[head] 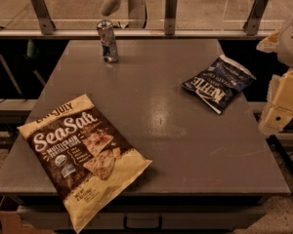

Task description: Move blue chip bag near redbull can

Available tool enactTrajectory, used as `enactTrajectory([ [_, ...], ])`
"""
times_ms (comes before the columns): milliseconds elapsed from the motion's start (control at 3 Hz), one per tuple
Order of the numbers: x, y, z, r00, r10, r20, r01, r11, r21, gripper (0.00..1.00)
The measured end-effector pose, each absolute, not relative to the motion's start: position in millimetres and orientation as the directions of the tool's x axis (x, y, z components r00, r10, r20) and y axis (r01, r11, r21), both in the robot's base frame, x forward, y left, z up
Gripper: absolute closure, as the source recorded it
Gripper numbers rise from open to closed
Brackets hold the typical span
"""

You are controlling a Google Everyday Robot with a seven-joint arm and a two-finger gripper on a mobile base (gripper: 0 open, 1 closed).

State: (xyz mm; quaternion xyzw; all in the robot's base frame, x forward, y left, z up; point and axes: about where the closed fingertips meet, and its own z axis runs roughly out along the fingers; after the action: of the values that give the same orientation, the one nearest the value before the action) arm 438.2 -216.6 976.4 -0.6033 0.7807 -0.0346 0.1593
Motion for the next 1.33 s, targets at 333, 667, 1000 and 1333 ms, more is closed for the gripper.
enactTrajectory([
  [333,438.2,-216.6,976.4,-0.221,-0.953,-0.207,-0.931,0.270,-0.246,0.00],
  [667,450.4,-221.5,972.9,-0.217,-0.945,-0.244,-0.926,0.278,-0.254,0.00],
  [1000,485.7,-230.2,952.3,-0.209,-0.925,-0.317,-0.921,0.296,-0.255,0.00],
  [1333,534.0,-236.2,917.7,-0.200,-0.896,-0.397,-0.922,0.309,-0.232,0.00],
])
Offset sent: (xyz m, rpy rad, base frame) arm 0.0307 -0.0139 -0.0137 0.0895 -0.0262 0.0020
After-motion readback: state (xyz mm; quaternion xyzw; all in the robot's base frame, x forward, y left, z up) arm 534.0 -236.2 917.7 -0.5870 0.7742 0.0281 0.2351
